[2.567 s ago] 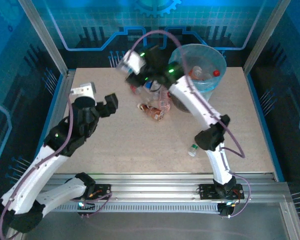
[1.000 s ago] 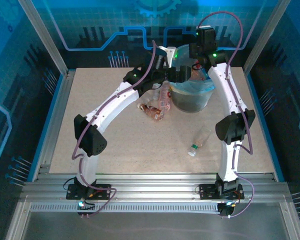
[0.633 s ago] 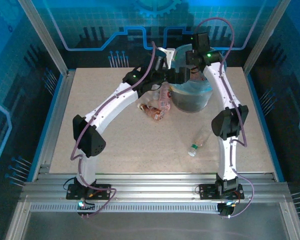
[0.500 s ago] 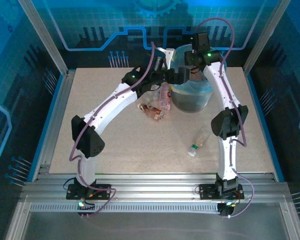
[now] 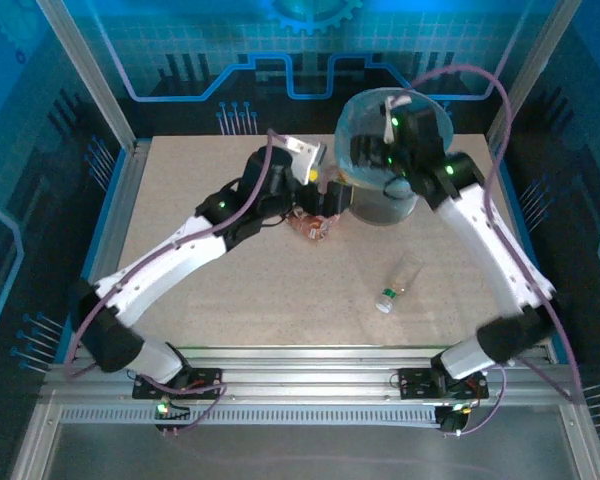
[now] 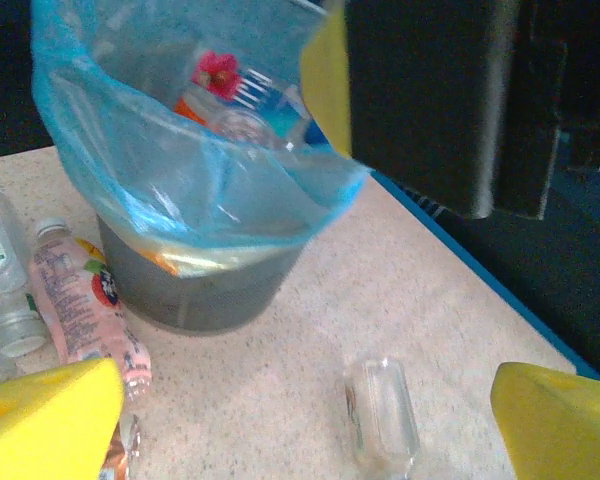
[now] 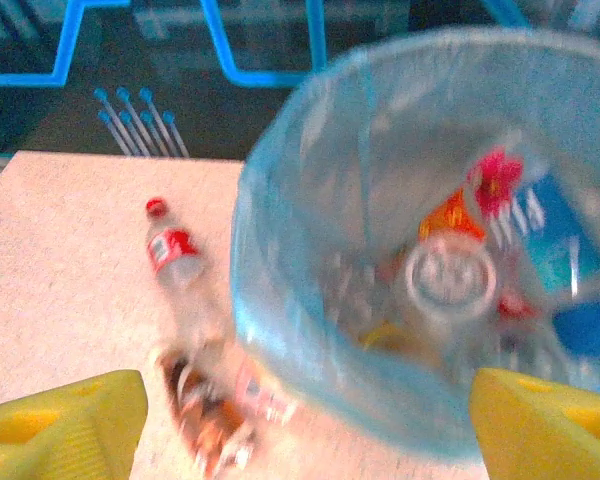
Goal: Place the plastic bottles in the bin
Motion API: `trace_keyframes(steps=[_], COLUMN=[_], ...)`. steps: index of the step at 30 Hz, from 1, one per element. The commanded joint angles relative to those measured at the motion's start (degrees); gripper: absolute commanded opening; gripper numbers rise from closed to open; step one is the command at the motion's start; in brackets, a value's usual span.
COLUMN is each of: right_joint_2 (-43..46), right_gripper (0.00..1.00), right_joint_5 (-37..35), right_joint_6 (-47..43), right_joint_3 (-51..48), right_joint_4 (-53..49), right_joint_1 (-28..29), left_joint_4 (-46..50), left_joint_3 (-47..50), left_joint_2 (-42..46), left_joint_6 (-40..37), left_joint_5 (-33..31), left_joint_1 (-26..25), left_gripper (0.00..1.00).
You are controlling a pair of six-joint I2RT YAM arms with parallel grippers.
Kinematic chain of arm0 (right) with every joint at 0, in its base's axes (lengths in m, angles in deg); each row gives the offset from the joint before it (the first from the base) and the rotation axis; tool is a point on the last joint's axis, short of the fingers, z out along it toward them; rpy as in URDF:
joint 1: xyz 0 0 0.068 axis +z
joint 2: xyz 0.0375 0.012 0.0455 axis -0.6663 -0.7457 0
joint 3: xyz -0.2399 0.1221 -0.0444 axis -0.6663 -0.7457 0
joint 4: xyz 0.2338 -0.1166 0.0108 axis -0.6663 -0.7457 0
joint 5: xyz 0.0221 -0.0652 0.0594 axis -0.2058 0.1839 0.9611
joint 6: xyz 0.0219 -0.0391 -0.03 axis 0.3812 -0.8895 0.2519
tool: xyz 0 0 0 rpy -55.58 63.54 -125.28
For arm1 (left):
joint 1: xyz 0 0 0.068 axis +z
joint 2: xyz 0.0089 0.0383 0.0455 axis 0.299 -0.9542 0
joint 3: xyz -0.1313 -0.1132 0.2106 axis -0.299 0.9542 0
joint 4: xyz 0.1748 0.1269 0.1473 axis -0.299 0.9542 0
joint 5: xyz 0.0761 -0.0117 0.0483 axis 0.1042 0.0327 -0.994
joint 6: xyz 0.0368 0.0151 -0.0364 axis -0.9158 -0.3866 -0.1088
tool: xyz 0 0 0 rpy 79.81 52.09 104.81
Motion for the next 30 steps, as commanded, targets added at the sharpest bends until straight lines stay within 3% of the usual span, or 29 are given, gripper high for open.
trace_keyframes(steps=[1,5,10,15,20,24,30], right_joint_2=[8.37,17.77,24.79,27.32,25.31,19.93,13.38], right_gripper=[0.85,0.85,0.89,0.93,0.95,0.96,0.97], right_joint_5=[2.08,-1.66,-5.49,-0.11,6.01,10.7,10.39], right_joint_6=[8.3,13.02,17.98,20.99,22.34,23.29,22.56], right_joint_3=[-13.23,-24.85,-35.58,-46.86,-54.05,-55.31,-54.42], right_joint_4=[5.7,1.46,-6.81,-6.76,0.05,5.23,8.46], right_joint_1=[0.58,0.91,0.03,-4.84,-10.48,-11.44,-12.64], left_joint_4=[-5.4,-9.14,-10.83,-15.34,-19.03,-25.29,-28.43], left_joint_3=[8.37,18.11,23.13,25.92,25.43,24.84,21.82], left_joint_2=[5.9,10.58,10.96,7.2,-0.39,-5.9,-10.39], left_joint_6=[-6.27,-10.14,-14.72,-18.24,-19.88,-19.41,-17.21], left_joint_5=[-0.87,0.14,2.88,6.68,5.97,4.45,3.27], left_joint_1=[-2.61,-6.79,-11.26,-14.43,-16.6,-17.56,-17.59], left_gripper=[0.96,0.96,0.97,0.99,0.99,0.99,0.99])
